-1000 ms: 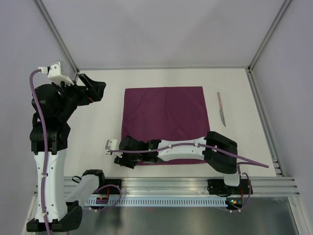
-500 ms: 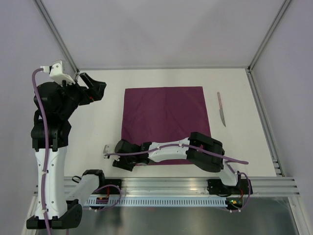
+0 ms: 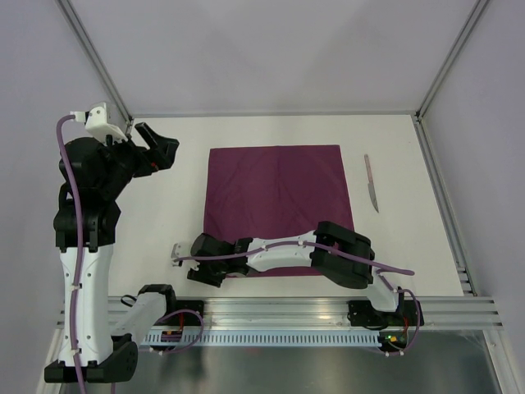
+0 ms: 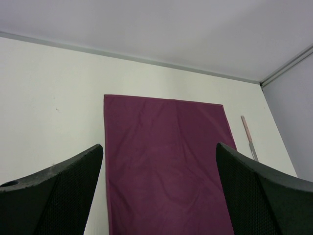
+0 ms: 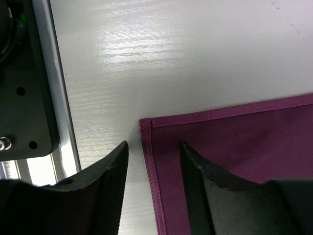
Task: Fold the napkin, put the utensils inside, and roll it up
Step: Fold the napkin at the center of the board.
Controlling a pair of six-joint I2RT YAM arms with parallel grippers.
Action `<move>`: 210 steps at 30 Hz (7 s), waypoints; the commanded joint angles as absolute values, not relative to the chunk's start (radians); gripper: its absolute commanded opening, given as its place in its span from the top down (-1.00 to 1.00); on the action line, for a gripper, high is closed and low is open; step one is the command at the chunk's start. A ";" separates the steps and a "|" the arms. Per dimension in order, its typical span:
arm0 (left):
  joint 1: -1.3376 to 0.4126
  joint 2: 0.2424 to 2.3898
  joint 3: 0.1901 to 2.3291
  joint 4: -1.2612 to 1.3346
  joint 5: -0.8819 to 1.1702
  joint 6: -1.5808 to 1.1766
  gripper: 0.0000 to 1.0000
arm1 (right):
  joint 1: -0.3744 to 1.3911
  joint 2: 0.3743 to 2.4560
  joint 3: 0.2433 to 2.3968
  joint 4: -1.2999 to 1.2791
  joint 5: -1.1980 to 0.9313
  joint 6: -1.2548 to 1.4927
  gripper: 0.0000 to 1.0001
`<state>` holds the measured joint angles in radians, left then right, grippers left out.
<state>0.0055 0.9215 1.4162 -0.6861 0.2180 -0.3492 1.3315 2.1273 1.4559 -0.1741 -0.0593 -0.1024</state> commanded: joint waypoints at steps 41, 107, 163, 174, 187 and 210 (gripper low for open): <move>0.011 0.936 1.365 -0.673 0.244 -0.302 -0.96 | 1.272 1.973 1.566 -0.284 -0.048 -0.110 0.99; 0.011 0.925 1.042 -0.457 0.408 -0.345 -0.94 | 0.354 2.017 1.482 -0.155 0.017 -0.196 0.99; 0.012 0.957 1.034 -0.453 0.426 -0.348 -0.93 | 0.152 2.114 1.575 -0.104 0.025 -0.153 0.99; 0.012 0.959 1.031 -0.453 0.426 -0.347 -0.93 | 0.138 2.143 1.600 -0.110 0.028 -0.155 0.99; 0.012 0.963 1.028 -0.454 0.428 -0.348 -0.93 | 0.121 2.158 1.606 -0.109 0.031 -0.156 0.99; 0.011 0.954 1.026 -0.453 0.439 -0.345 -0.94 | 0.072 2.162 1.747 -0.244 0.003 -0.124 -0.22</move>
<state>0.0055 0.9627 1.0286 -0.4904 0.4034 -0.3313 0.1074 2.1933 1.6608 -0.2016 0.0124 -0.1513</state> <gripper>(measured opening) 0.971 0.601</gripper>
